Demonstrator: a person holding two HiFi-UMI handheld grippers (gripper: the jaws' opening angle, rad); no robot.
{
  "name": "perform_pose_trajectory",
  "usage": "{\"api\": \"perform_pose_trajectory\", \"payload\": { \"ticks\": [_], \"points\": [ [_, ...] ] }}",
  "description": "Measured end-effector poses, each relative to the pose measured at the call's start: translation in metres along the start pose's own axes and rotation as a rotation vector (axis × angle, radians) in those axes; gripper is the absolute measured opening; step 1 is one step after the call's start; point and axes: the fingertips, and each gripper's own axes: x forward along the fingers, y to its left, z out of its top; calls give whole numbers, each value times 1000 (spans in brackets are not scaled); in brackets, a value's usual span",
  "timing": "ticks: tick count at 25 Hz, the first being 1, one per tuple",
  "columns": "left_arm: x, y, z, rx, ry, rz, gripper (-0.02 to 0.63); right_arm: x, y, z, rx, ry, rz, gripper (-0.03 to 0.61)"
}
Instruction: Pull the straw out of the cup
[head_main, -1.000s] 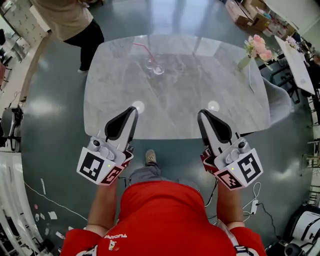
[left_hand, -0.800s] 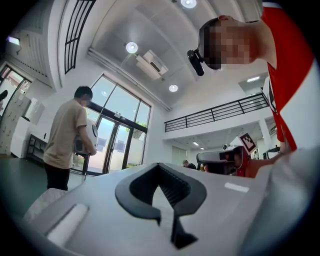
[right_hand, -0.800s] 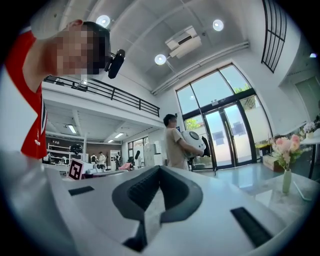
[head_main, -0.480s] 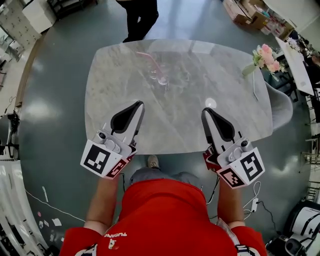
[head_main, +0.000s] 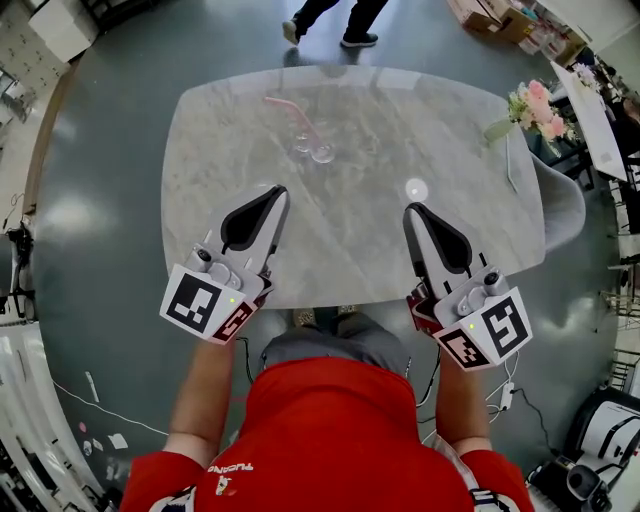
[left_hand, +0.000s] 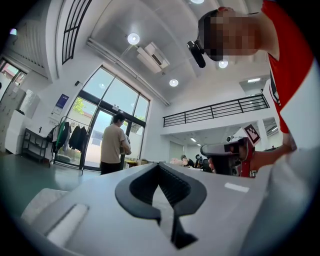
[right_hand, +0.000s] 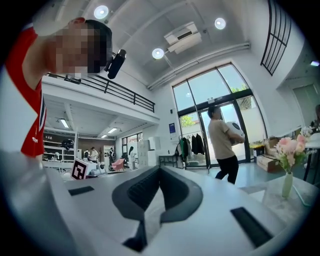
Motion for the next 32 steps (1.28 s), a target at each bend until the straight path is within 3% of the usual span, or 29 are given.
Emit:
{"api": "perform_pose_trajectory", "payload": {
  "ticks": [7, 24, 32],
  "points": [
    [21, 5, -7, 7, 15, 43, 5, 13, -20, 0, -15, -9, 42, 2],
    [80, 31, -24, 33, 60, 246, 5, 45, -81, 1, -2, -19, 248, 2],
    [95, 53, -44, 12, 110, 265, 6, 63, -94, 0, 3, -19, 234, 2]
  ]
}}
